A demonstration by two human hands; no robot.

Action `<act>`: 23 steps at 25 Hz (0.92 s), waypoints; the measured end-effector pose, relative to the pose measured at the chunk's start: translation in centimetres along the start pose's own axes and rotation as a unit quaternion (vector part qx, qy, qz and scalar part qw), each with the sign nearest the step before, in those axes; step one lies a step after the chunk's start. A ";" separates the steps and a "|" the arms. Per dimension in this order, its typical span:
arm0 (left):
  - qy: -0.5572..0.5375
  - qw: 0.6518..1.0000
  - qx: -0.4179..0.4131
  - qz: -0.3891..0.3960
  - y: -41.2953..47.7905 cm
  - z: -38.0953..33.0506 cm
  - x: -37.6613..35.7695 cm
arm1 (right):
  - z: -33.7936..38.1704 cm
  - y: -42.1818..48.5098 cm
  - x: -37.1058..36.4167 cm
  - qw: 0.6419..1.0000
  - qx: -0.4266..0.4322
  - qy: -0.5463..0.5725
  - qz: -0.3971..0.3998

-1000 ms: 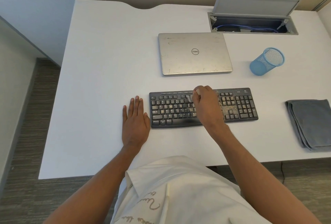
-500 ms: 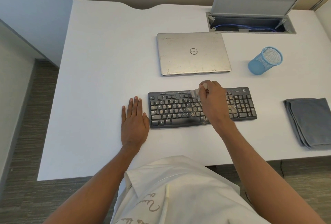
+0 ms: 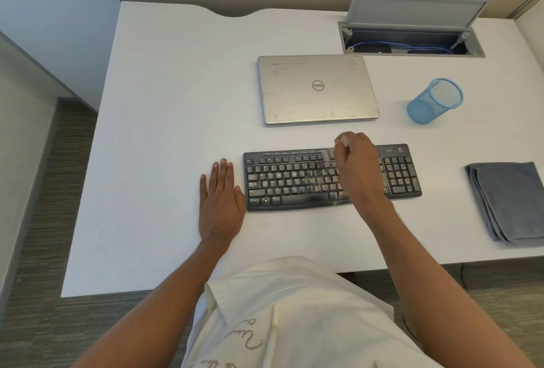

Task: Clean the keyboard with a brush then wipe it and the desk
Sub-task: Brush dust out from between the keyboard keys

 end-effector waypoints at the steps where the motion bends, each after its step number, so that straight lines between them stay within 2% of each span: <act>1: -0.001 1.000 0.000 -0.001 0.0 0.0 0.0 | 0.1 0.1 0.0 1.000 0.002 0.005 -0.002; 10: 0.000 1.000 0.001 0.002 0.0 0.0 0.0 | -0.9 -1.0 -1.9 0.997 -0.001 -0.059 0.044; 17: 0.001 1.000 0.001 0.000 0.0 0.0 -0.1 | -0.1 -0.1 -0.1 1.000 -0.007 -0.010 -0.002; 23: 0.003 1.000 0.002 -0.001 0.0 0.1 -0.1 | -0.8 -1.4 -1.9 0.997 -0.007 -0.053 0.057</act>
Point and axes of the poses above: each hand's wrist, its own y-axis towards the middle knuckle, its own x-axis out of the back of the hand, z = x × y, the point moved 10 cm from there along y, towards the middle knuckle, and after that the axes turned 11 degrees about -y, right-handed, at the moved point
